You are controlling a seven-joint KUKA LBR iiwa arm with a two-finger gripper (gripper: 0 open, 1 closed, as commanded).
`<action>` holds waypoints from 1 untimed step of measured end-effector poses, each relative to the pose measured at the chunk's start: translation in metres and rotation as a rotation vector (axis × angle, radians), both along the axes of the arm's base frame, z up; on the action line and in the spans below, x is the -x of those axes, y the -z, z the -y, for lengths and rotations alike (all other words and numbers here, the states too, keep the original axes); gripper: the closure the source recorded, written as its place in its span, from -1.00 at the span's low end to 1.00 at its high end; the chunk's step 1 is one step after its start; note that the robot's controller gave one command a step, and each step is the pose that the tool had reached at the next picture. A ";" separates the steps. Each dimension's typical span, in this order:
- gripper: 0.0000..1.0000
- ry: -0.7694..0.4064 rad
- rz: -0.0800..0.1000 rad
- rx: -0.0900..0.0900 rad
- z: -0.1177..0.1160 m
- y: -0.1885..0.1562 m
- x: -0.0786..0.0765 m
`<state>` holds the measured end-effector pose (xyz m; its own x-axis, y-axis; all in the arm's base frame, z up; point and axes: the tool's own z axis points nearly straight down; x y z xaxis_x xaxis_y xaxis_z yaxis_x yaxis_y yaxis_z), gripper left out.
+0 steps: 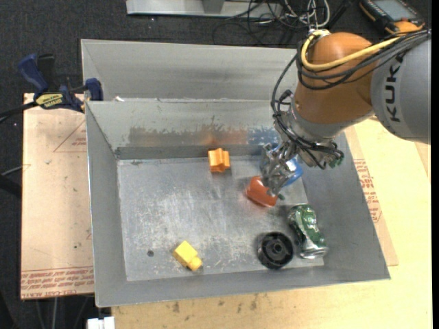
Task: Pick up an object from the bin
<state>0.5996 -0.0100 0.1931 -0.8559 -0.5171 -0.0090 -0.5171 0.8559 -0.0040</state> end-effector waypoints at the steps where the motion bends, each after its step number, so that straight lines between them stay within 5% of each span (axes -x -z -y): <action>1: 1.00 -0.013 -0.017 -0.001 0.004 -0.029 0.005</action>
Offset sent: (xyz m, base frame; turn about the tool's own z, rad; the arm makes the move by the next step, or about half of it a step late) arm -0.0869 -0.0266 -0.0416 -0.3411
